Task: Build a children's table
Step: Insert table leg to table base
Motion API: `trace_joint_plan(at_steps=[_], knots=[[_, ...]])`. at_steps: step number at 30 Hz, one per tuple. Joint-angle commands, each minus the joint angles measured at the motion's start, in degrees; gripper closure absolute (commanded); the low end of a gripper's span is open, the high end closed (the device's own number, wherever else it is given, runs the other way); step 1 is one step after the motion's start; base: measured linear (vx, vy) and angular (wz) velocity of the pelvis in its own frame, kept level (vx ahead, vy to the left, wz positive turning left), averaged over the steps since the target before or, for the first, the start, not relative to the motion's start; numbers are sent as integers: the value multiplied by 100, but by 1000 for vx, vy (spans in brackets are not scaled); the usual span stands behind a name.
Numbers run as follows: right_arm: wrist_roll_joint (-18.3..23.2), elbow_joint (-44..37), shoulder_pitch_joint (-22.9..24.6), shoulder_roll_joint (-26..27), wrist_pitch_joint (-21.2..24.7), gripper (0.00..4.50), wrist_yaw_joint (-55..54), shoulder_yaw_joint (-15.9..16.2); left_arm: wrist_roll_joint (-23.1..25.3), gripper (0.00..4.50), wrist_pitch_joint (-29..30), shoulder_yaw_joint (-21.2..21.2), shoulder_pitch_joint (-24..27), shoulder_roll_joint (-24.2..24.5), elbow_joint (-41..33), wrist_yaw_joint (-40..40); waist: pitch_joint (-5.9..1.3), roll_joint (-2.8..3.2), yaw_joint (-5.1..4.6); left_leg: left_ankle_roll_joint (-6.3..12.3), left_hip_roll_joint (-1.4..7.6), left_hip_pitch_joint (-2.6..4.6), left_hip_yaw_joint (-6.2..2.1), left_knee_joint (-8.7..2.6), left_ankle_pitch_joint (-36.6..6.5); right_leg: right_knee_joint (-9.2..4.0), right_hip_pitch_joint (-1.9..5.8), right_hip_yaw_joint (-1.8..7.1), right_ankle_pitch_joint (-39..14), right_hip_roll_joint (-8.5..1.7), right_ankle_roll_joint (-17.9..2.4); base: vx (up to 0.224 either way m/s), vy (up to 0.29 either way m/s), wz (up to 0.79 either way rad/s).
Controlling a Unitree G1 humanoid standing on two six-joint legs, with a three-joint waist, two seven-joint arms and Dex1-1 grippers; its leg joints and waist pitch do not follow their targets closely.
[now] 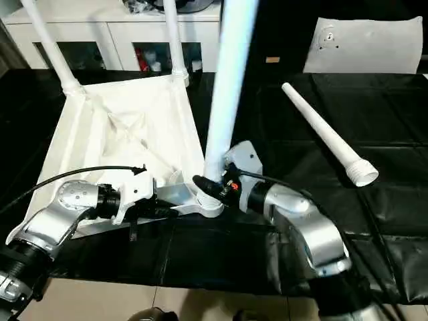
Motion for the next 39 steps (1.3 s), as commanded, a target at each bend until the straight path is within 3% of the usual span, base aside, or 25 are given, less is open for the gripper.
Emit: trace_joint_plan(at_steps=[1, 5, 11, 14, 15, 18, 19, 21, 25, 26, 28, 36, 37, 39], knots=[[-114, 259, -22, -81, 158, 261, 210, 231, -4, 450, -223, 38, -76, -46, -114, -93, -354, -103, -3, 306, 384, 104, -170, -424, -1095, -400, 286, 357, -2025, -557, -870, 0, 0, 0], [-76, 449, -125, -54, 158, 261, 268, 184, 5, 450, -229, 38, -82, -48, -120, -102, -359, -95, -3, 298, 397, 108, -172, -428, -1098, -400, 278, 358, -1977, -554, -884, 0, 0, 0], [277, 959, -310, 263, 212, 261, 72, -336, 21, 450, -219, 43, -102, -70, -103, -110, -355, -87, -18, 240, 396, 125, -176, -435, -1244, -431, 274, 355, -2131, -560, -894, 0, 0, 0], [460, 1008, -178, 292, 237, 261, 83, -563, 54, 450, -214, 64, -101, -77, -100, -77, -361, -85, -10, 231, 407, 130, -180, -441, -1226, -411, 271, 357, -2014, -555, -916, 0, 0, 0], [523, 943, -71, 306, 248, 261, 83, -638, 61, 450, -216, 77, -100, -72, -100, -67, -361, -46, 5, 228, 407, 133, -178, -439, -1207, -402, 264, 361, -1956, -557, -930, 0, 0, 0], [497, 831, 189, 312, 109, 261, 89, -686, 81, 450, -224, 91, -105, -70, -89, -53, -371, -76, 27, 251, 409, 118, -170, -442, -1122, -397, 277, 365, -1841, -564, -947, 0, 0, 0], [422, 753, 336, 295, -13, 261, 69, -654, 84, 450, -217, 102, -117, -71, -76, -39, -370, -27, 38, 246, 406, 113, -174, -437, -1118, -389, 277, 363, -1827, -571, -943, 0, 0, 0], [371, 703, 432, 284, -95, 261, 53, -630, 86, 450, -211, 110, -126, -72, -66, -29, -365, -64, 38, 239, 405, 115, -172, -450, -1184, -405, 279, 359, -1879, -562, -921, 0, 0, 0], [-294, 471, 775, -48, -640, 261, -46, -163, 162, 450, -268, 88, -175, -52, -20, -59, -330, -39, 43, 164, 406, 136, -181, -472, -1408, -449, 254, 356, -2220, -558, -796, 0, 0, 0], [-294, 471, 775, -48, -640, 261, -46, -163, 162, 450, -268, 88, -175, -52, -20, -59, -323, -47, 35, 150, 401, 144, -181, -478, -1476, -460, 248, 355, -2300, -547, -763, 0, 0, 0], [-643, 385, 774, -248, -796, 261, 10, 129, 219, 450, -332, 46, -214, -32, 2, -125, -309, -18, 32, 129, 403, 148, -191, -485, -1563, -471, 240, 356, -2351, -548, -733, 0, 0, 0], [-756, 656, 446, -319, -864, 261, 352, 414, 298, 450, -491, -70, -309, -21, 52, -309, -276, -55, 4, 183, 404, 144, -199, -495, -1736, -491, 238, 358, -2475, -560, -759, 0, 0, 0], [-739, 713, 394, -337, -857, 261, 465, 477, 307, 450, -539, -88, -331, -24, 74, -362, -246, -92, -6, 192, 407, 145, -196, -504, -1755, -508, 221, 363, -2515, -558, -748, 0, 0, 0], [-643, 839, 303, -377, -802, 261, 799, 616, 285, 450, -643, -101, -410, -56, 149, -501, -228, -72, -13, 208, 398, 154, -199, -502, -1816, -519, 214, 360, -2642, -554, -719, 0, 0, 0]])
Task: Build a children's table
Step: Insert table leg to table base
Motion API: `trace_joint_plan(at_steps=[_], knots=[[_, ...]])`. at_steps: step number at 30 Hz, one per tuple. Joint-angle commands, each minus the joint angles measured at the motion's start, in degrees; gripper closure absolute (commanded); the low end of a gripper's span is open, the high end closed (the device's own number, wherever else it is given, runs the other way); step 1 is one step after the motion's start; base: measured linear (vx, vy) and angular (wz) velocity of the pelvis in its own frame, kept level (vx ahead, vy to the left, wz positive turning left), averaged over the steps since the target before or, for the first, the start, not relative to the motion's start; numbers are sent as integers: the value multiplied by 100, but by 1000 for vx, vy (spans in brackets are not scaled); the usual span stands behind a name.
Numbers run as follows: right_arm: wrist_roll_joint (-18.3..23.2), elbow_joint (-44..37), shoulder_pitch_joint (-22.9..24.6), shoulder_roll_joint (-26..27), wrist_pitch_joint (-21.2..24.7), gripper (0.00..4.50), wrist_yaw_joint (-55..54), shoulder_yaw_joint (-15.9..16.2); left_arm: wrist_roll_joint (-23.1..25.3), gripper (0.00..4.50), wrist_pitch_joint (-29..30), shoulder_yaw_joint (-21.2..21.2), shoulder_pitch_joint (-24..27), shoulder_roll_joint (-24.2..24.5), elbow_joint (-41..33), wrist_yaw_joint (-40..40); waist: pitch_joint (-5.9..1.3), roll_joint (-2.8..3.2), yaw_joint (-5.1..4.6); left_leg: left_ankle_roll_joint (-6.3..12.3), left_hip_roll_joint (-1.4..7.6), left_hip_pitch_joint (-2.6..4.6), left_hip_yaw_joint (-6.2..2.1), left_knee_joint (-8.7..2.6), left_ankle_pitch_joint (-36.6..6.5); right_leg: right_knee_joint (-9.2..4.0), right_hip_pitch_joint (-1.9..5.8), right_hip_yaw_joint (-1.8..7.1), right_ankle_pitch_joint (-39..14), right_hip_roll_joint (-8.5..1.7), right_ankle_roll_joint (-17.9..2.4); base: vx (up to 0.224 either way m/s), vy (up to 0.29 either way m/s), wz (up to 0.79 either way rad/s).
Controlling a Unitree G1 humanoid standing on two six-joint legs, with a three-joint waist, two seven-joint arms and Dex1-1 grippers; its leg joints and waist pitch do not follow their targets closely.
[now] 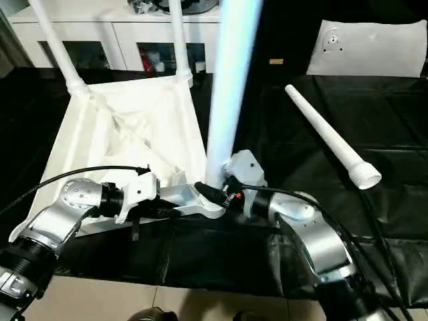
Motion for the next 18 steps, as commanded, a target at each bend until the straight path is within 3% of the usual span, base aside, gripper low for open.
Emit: trace_joint_plan(at_steps=[1, 3, 5, 14, 17, 18], knots=[[-94, 530, 183, -149, 360, 261, 529, 422, 12, 450, -388, -96, -314, 9, -42, -385, -213, -66, -63, 229, 392, 128, -194, -496, -1833, -527, 193, 361, -2673, -554, -704, 0, 0, 0], [-31, 546, 197, -171, 386, 261, 691, 471, 9, 450, -449, -104, -401, -11, 42, -451, -224, -47, -43, 227, 408, 145, -199, -500, -1791, -519, 193, 371, -2642, -559, -707, 0, 0, 0], [76, 412, 313, -260, 491, 261, 938, 578, 53, 450, -544, -93, -670, -60, 337, -494, -186, -59, -10, 257, 413, 173, -185, -516, -1799, -541, 166, 380, -2591, -546, -713, 0, 0, 0], [83, 161, 529, -308, 560, 261, 974, 705, 172, 450, -715, -23, -1127, -91, 918, -499, -216, -38, 32, 299, 433, 109, -187, -525, -1434, -423, 257, 392, -1704, -599, -1033, 0, 0, 0], [-39, 258, 515, -187, 441, 261, 766, 637, 173, 450, -667, 32, -1078, -61, 944, -471, -199, -51, 22, 283, 435, 113, -185, -537, -1509, -441, 251, 383, -1880, -594, -1027, 0, 0, 0], [-157, 358, 488, -85, 325, 261, 535, 579, 153, 450, -519, 108, -974, -34, 907, -337, -170, -46, 11, 211, 438, 141, -194, -560, -1742, -483, 239, 381, -2287, -600, -952, 0, 0, 0]])
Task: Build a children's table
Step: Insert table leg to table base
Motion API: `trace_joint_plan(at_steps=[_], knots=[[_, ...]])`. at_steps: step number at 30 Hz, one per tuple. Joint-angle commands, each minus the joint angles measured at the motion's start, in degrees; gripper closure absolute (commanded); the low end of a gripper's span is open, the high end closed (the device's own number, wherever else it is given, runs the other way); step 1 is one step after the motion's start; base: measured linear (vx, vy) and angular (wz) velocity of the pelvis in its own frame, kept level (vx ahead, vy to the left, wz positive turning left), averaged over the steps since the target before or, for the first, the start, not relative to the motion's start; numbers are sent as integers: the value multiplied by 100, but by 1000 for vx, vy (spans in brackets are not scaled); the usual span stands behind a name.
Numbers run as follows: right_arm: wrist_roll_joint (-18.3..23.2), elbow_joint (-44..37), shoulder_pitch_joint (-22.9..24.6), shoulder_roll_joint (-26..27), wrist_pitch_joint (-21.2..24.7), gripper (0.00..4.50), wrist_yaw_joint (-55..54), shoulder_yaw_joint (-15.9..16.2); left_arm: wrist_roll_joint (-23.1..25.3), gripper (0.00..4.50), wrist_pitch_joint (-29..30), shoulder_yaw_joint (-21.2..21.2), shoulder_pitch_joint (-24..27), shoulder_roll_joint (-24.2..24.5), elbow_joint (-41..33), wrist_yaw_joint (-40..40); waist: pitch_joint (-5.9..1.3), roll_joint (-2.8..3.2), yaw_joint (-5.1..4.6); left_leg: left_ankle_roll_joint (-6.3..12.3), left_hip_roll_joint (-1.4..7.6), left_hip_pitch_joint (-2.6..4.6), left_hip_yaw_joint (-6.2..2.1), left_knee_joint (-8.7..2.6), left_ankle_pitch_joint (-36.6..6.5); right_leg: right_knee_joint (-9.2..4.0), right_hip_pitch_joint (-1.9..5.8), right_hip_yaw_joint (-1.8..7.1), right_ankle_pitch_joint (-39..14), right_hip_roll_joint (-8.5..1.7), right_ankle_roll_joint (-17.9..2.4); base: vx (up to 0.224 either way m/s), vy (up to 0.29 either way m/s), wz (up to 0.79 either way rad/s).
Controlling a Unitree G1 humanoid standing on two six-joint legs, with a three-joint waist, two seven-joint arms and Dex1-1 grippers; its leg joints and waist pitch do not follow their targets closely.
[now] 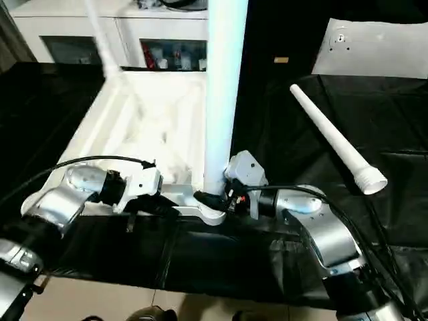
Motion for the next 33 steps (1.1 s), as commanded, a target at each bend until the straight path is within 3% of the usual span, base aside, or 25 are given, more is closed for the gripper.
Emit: trace_joint_plan(at_steps=[1, 2, 3, 4, 5, 6, 7, 8, 10, 11, 12, 13, 14, 15, 18, 22, 25, 27, 29, 33], knots=[[-297, 574, 383, 120, 220, 261, -77, 565, -36, 450, 79, 336, -131, 1, -162, 420, -194, -18, -44, 218, 442, 105, -202, -492, -1737, -470, 214, 381, -2240, -598, -939, 0, 0, 0], [-373, 651, 360, 221, 159, 261, -314, 497, -58, 450, 341, 430, -12, 17, -295, 627, -137, -18, -82, 76, 437, 148, -221, -517, -2152, -532, 181, 371, -2843, -604, -819, 0, 0, 0], [-374, 652, 360, 222, 159, 261, -315, 497, -58, 450, 343, 431, -11, 18, -296, 629, -118, -17, -98, 15, 442, 166, -235, -526, -2300, -539, 171, 369, -3044, -615, -781, 0, 0, 0], [-419, 691, 349, 289, 134, 261, -471, 450, -69, 450, 508, 496, 59, 23, -369, 764, -77, -18, -144, -52, 415, 212, -256, -531, -2601, -608, 137, 343, -3564, -606, -620, 0, 0, 0], [-478, 758, 330, 454, 101, 261, -820, 322, -235, 450, 1046, 726, 339, -14, -832, 1081, -75, 8, -160, -99, 414, 241, -277, -528, -2752, -623, 131, 333, -3759, -620, -560, 0, 0, 0], [-490, 781, 321, 510, 98, 261, -933, 277, -300, 450, 1252, 805, 447, -33, -1024, 1190, -59, -3, -221, -191, 433, 210, -321, -548, -2881, -604, 150, 323, -3890, -649, -526, 0, 0, 0], [-500, 798, 313, 573, 101, 261, -1054, 223, -380, 450, 1487, 904, 577, -65, -1256, 1306, -19, -2, -272, -217, 413, 220, -351, -560, -3096, -664, 134, 277, -4228, -632, -353, 0, 0, 0], [-571, 840, 291, 655, 63, 261, -1270, 163, -437, 450, 1843, 1019, 800, -147, -1649, 1551, -37, 8, -331, -251, 412, 254, -371, -549, -3194, -670, 135, 259, -4223, -637, -311, 0, 0, 0], [-615, 913, 247, 792, 83, 261, -1505, 61, -399, 450, 2337, 1122, 1163, -342, -2264, 1996, -6, 7, -433, -157, 401, 150, -394, -588, -3136, -673, 196, 234, -4035, -613, -281, 0, 0, 0], [-615, 915, 245, 795, 84, 261, -1510, 58, -398, 450, 2350, 1125, 1172, -349, -2280, 2009, -19, -9, -484, -137, 427, 95, -408, -599, -3000, -611, 220, 260, -3731, -640, -421, 0, 0, 0], [-634, 960, 217, 856, 76, 261, -1592, 11, -390, 450, 2617, 1167, 1326, -498, -2550, 2241, -11, -4, -511, -124, 431, 101, -391, -602, -3008, -621, 204, 268, -3726, -624, -443, 0, 0, 0], [-640, 986, 201, 890, 70, 261, -1623, -15, -386, 450, 2765, 1187, 1402, -592, -2688, 2367, 3, -10, -526, -92, 402, 162, -362, -574, -3073, -672, 130, 284, -3881, -605, -419, 0, 0, 0], [-659, 1129, 122, 980, 48, 261, -1771, -89, -353, 450, 3074, 1105, 1547, -874, -3031, 2589, -9, -75, -535, -56, 373, 187, -346, -542, -3026, -694, 103, 289, -3981, -607, -406, 0, 0, 0], [-672, 1253, 53, 1050, 27, 261, -1890, -147, -351, 450, 3305, 1025, 1639, -1094, -3277, 2727, 12, -77, -568, 36, 363, 157, -345, -515, -2785, -702, 113, 303, -4082, -639, -441, 0, 0, 0], [-639, 1505, -120, 1237, 88, 261, -2128, -273, -258, 450, 3621, 825, 1730, -1560, -3614, 3013, -1, -94, -607, 120, 352, 138, -332, -497, -2628, -719, 114, 290, -4076, -618, -398, 0, 0, 0], [-514, 1612, -239, 1403, 277, 261, -2110, -292, 18, 450, 3660, 496, 1602, -1390, -3718, 2985, -27, -131, -590, 222, 339, 118, -315, -512, -2484, -713, 115, 312, -3955, -604, -364, 0, 0, 0], [-605, 1778, -341, 1444, 270, 261, -2056, -246, 171, 450, 3901, 377, 1583, -1256, -3903, 2982, -22, -95, -601, 163, 369, 106, -339, -539, -2565, -683, 118, 315, -3832, -604, -422, 0, 0, 0], [-543, 1831, -368, 1484, 334, 261, -1987, -262, 361, 450, 3876, 284, 1593, -1099, -3886, 2965, -32, -111, -590, 126, 368, 143, -322, -529, -2608, -692, 93, 328, -3756, -600, -461, 0, 0, 0], [-531, 1855, -385, 1495, 363, 261, -1954, -260, 480, 450, 3851, 194, 1599, -968, -3869, 2939, -40, -93, -584, 120, 386, 101, -335, -557, -2572, -651, 131, 342, -3546, -603, -508, 0, 0, 0], [-520, 1903, -428, 1507, 431, 261, -1914, -280, 516, 450, 3884, 87, 1607, -759, -3889, 2852, -34, -110, -597, 94, 381, 105, -329, -558, -2608, -643, 131, 347, -3515, -608, -578, 0, 0, 0]])
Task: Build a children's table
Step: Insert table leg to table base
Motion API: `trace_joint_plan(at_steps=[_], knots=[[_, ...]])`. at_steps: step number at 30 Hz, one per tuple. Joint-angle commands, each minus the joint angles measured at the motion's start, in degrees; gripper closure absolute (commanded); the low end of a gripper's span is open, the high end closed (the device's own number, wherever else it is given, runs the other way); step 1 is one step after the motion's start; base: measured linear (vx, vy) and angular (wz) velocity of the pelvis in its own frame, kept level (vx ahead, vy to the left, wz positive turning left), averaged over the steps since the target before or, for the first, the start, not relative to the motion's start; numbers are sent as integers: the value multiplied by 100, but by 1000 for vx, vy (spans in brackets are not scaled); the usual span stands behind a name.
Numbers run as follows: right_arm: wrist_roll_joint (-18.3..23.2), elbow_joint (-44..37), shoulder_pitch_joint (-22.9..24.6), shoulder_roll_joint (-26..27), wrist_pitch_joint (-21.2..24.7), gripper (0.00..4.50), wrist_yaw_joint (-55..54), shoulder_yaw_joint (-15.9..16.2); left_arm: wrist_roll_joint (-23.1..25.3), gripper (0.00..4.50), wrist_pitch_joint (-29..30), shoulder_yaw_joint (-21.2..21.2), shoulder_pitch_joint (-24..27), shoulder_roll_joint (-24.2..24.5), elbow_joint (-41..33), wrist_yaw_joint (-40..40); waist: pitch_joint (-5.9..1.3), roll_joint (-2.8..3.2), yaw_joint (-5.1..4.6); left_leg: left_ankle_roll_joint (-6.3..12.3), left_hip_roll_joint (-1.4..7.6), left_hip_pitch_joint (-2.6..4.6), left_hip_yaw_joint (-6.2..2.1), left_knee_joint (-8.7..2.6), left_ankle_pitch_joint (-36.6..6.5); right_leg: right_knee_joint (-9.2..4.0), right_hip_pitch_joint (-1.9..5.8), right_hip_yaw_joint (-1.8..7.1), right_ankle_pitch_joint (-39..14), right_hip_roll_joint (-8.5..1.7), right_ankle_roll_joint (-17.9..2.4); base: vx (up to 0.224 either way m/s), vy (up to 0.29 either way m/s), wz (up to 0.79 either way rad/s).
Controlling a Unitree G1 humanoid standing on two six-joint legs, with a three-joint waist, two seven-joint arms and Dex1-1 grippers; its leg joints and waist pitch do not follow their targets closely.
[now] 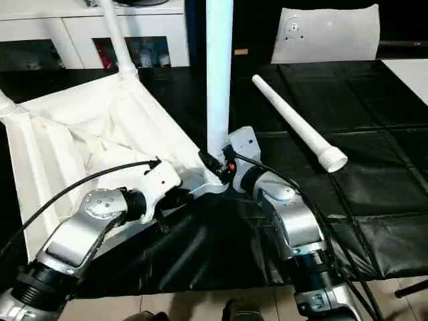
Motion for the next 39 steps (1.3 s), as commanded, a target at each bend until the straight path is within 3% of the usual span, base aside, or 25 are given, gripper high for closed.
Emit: trace_joint_plan(at_steps=[1, 8, 9, 12, 15, 17, 19, 21, 23, 28, 29, 31, 34, 36, 39], knots=[[-79, 684, 219, 53, 513, 261, 105, 316, 36, 450, 75, -202, -48, 104, -111, -198, -201, -22, 45, 96, 425, 27, -300, -492, -2577, -551, 74, 364, -3558, -592, -591, 0, 0, 0], [-130, 801, 150, 50, 418, 261, 109, 258, -36, 450, 185, -9, -145, 95, -18, -59, -173, -24, 22, 29, 405, 59, -326, -482, -2823, -613, 34, 322, -4040, -580, -406, 0, 0, 0], [-126, 788, 160, 53, 410, 205, 130, 239, -73, 450, 182, 59, -157, 72, 16, 8, -168, -11, 12, 15, 402, 64, -329, -481, -2887, -624, 27, 313, -4075, -578, -384, 0, 0, 0], [-175, 821, 158, 54, 309, 182, 33, 167, -142, 450, 84, 158, -193, 61, 94, 36, -178, -10, 9, 4, 394, 82, -333, -472, -2945, -632, 8, 305, -4085, -566, -387, 0, 0, 0], [-242, 823, 175, 2, 68, 147, 48, 168, -155, 450, -144, 164, -217, 159, 152, -57, -213, -11, 63, 71, 426, 15, -315, -489, -2607, -576, 51, 353, -3574, -585, -535, 0, 0, 0], [-73, 665, 253, -49, 179, 137, 251, 124, -195, 450, -321, 185, -246, 278, 207, -192, -269, 5, 103, 159, 454, -39, -285, -491, -2148, -487, 109, 390, -2776, -573, -789, 0, 0, 0], [-63, 625, 278, -72, 167, 132, 262, 106, -213, 450, -380, 189, -257, 321, 229, -259, -287, 1, 148, 245, 464, -51, -241, -479, -1820, -434, 119, 413, -2195, -559, -1000, 0, 0, 0], [-40, 562, 336, -98, 82, 107, 230, 23, -250, 450, -516, 184, -283, 424, 286, -418, -289, 1, 185, 330, 453, -79, -221, -468, -1603, -398, 157, 408, -1977, -563, -1112, 0, 0, 0], [-26, 530, 366, -129, 47, 94, 262, -4, -268, 450, -567, 180, -294, 470, 319, -494, -313, 11, 234, 356, 451, -53, -194, -444, -1433, -398, 158, 415, -1884, -562, -1165, 0, 0, 0], [188, 167, 601, -375, -34, 56, 662, -121, -393, 450, -1075, 80, -361, 784, 566, -1084, -382, 26, 363, 511, 468, -55, -169, -396, -745, -261, 222, 417, -912, -549, -1375, 0, 0, 0], [237, 80, 661, -468, -94, 51, 785, -149, -429, 450, -1240, 40, -385, 860, 647, -1270, -388, 18, 402, 612, 467, -49, -161, -385, -553, -230, 228, 409, -591, -531, -1438, 0, 0, 0], [261, 16, 709, -546, -146, 44, 877, -170, -444, 450, -1412, -5, -408, 928, 720, -1426, -396, 20, 413, 673, 471, -39, -157, -377, -496, -201, 236, 403, -410, -528, -1505, 0, 0, 0], [394, -284, 908, -994, -386, 28, 1466, -236, -495, 450, -2118, -203, -533, 1147, 1119, -2105, -381, 26, 483, 730, 471, -25, -147, -377, -563, -229, 236, 406, -540, -536, -1471, 0, 0, 0], [486, -484, 985, -1282, -447, 9, 1854, -249, -635, 450, -2420, -205, -621, 1131, 1361, -2428, -377, 30, 552, 639, 490, 13, -142, -387, -718, -239, 227, 403, -756, -531, -1431, 0, 0, 0], [614, -662, 985, -1523, -451, 3, 2220, -227, -702, 450, -2661, -291, -733, 1135, 1565, -2793, -353, 25, 604, 522, 495, 12, -143, -400, -953, -272, 219, 408, -1121, -542, -1390, 0, 0, 0]])
